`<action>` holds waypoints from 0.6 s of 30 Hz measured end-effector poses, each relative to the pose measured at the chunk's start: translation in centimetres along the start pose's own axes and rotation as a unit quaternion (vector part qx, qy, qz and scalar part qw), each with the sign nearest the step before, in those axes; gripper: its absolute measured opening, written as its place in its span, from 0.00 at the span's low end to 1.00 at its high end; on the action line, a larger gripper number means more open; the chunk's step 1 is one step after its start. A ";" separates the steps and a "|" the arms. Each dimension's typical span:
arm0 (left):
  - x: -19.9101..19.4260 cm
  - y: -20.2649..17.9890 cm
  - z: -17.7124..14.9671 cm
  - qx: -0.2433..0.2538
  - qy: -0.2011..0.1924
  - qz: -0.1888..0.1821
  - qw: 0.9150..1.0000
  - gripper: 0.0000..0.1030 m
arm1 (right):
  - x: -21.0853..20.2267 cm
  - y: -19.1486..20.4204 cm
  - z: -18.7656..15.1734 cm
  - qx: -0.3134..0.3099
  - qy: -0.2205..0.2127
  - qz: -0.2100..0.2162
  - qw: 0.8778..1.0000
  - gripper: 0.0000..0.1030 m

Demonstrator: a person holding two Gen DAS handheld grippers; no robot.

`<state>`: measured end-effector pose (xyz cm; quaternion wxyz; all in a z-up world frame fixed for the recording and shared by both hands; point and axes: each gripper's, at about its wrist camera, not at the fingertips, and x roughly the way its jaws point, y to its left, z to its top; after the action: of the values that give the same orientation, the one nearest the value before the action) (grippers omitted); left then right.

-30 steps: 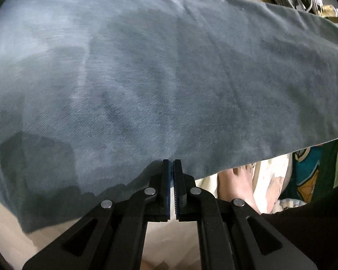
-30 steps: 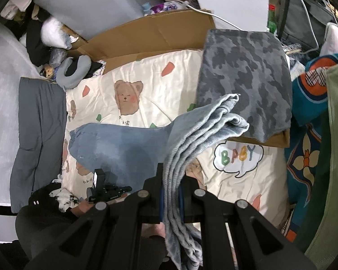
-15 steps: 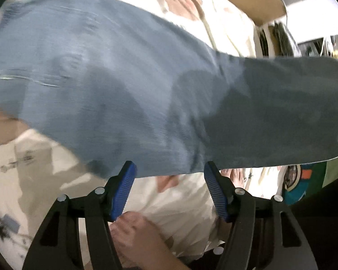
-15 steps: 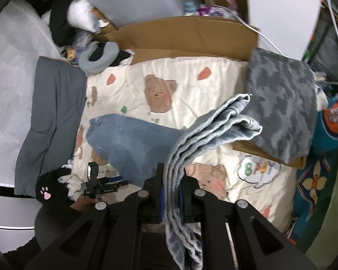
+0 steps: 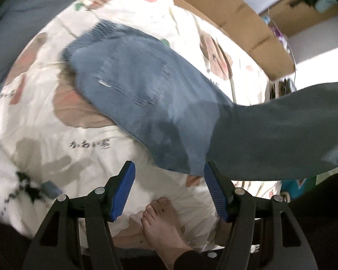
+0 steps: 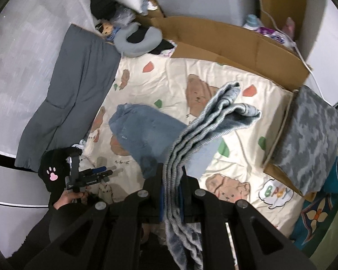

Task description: Fold clothes

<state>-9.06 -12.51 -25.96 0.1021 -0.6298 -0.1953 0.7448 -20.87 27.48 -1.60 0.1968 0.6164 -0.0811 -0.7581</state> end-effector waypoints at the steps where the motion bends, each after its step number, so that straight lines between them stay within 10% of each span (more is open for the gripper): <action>1: -0.6 0.4 -0.3 -0.005 -0.005 0.003 1.000 0.62 | 0.3 0.4 0.3 -0.002 0.002 0.000 1.000 0.09; 18: -5.5 6.6 -3.5 -0.061 -0.037 0.007 0.997 0.62 | 8.5 7.8 2.5 0.009 0.032 0.024 0.999 0.09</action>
<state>-4.00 -20.05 -24.23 0.0507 -0.6082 -0.2396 0.7551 -23.14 16.64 -5.85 0.2117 0.6404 -0.0964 -0.7320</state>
